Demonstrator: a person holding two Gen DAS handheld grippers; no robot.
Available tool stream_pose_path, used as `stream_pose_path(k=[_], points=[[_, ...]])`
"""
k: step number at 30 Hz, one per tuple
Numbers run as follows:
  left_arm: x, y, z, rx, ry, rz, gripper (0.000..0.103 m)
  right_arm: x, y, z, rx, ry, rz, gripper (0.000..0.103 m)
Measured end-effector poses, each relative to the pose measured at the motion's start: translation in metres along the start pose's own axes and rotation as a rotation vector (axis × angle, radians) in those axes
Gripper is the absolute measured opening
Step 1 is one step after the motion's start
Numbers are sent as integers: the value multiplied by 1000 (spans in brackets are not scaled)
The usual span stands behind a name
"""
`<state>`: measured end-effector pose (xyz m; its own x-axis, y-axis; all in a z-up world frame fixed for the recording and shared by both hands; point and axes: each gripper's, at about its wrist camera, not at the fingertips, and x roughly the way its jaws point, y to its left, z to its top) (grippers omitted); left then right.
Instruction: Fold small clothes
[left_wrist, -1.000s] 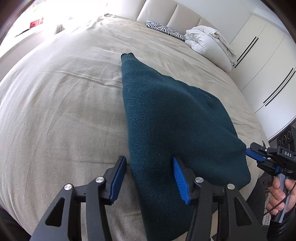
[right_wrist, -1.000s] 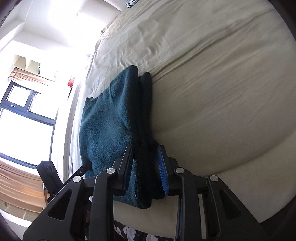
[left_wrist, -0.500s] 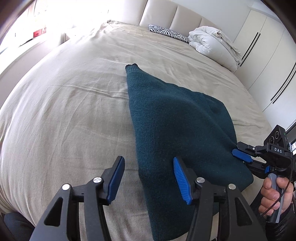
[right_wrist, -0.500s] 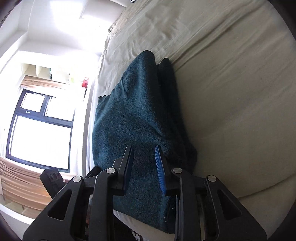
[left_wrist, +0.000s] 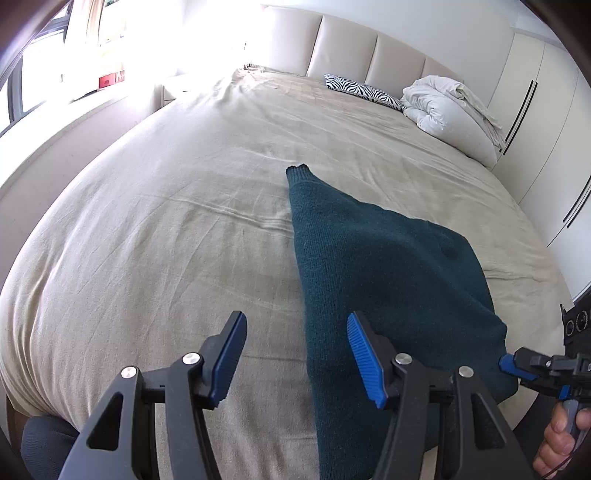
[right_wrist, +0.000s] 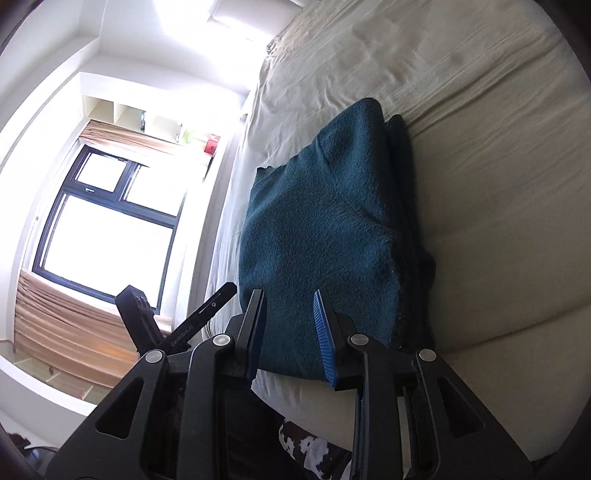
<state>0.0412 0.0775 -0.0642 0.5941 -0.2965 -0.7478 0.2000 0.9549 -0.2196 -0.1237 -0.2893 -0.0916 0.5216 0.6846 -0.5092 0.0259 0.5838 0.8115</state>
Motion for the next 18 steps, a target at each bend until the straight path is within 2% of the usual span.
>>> stream_pose_path(k=[4, 5, 8, 12, 18], points=[[-7, -14, -2, 42, -50, -81, 62, 18, -28, -15, 33, 50, -88, 25], [-7, -21, -3, 68, -54, -95, 64, 20, -37, -16, 41, 44, -62, 24], [2, -36, -13, 131, -35, -80, 67, 19, -51, -15, 59, 22, -1, 24], [16, -36, -19, 133, 15, -67, 67, 12, -51, -10, 34, 23, -16, 24], [18, -32, -21, 121, 12, -63, 67, -4, -38, 2, 22, -13, -44, 25]])
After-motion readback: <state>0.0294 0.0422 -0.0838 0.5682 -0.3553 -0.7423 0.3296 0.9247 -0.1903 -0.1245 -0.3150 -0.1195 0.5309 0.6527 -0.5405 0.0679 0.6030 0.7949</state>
